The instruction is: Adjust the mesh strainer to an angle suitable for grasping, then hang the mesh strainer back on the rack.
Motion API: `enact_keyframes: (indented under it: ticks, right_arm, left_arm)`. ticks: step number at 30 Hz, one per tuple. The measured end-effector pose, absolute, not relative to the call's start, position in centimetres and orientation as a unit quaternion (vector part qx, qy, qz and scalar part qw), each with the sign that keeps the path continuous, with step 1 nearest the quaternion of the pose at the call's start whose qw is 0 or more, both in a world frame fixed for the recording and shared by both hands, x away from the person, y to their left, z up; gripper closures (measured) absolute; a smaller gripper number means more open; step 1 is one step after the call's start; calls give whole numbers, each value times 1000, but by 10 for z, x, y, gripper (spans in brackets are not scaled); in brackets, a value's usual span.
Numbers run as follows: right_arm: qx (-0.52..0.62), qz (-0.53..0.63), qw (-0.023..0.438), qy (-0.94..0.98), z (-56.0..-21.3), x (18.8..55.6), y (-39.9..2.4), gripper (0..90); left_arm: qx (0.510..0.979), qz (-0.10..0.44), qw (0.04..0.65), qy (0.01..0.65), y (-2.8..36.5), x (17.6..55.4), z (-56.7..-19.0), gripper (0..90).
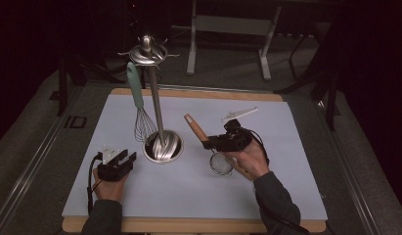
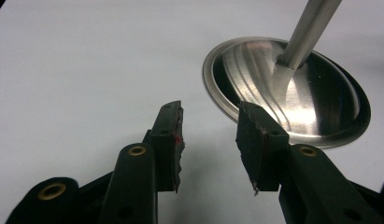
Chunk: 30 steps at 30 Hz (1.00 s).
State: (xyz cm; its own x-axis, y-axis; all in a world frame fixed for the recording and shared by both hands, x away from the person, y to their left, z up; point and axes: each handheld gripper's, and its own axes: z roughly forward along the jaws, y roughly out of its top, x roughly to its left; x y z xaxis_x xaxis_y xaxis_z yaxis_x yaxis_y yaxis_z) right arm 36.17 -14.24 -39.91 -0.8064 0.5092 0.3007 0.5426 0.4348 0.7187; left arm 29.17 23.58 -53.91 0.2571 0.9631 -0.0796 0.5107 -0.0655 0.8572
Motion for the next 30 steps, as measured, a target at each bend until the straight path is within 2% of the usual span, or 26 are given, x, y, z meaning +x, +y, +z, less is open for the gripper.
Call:
enact_keyframes:
  ticks: [30]
  right_arm:
    - [-303, -448, 0, -841, -372, 364, -139, 708]
  left_arm:
    - [676, 272, 414, 546, 236, 292, -539, 611]
